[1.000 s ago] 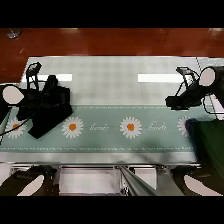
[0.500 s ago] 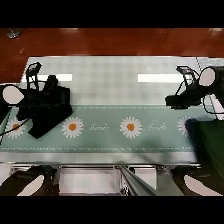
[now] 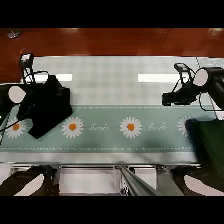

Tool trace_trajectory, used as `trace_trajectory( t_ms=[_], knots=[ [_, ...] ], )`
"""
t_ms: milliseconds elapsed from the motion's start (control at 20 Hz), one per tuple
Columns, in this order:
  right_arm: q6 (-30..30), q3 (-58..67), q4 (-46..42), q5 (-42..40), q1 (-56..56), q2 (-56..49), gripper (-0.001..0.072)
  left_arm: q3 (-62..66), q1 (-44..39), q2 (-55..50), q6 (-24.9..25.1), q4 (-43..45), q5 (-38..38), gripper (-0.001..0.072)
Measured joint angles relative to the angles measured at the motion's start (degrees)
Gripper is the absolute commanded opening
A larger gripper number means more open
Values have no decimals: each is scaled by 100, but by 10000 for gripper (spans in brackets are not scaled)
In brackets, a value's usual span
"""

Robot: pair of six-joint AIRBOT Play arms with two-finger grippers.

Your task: Fold the shirts.

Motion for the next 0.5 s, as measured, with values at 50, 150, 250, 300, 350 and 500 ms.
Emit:
trace_trajectory(
  t_ms=[50, 150, 250, 300, 350, 500],
  knots=[
    [-2, 0, -2, 9, 0, -61, 630, 0, 151, -83, -2, 199, 92, 702],
    [2, 0, 22, 2, 0, -129, 629, 0, 487, -334, -7, 452, 81, 702],
    [33, 0, 44, -4, 0, -168, 629, 0, 811, -684, -20, 599, -149, 702],
    [59, 0, 52, -9, 0, -179, 629, 0, 929, -876, -22, 645, -302, 702],
    [79, 0, 76, -15, 0, -186, 628, 0, 1021, -1078, -72, 688, -431, 702],
    [142, 0, 157, -20, 0, -199, 619, 11, 1156, -1582, -433, 688, -660, 639]
  ],
)
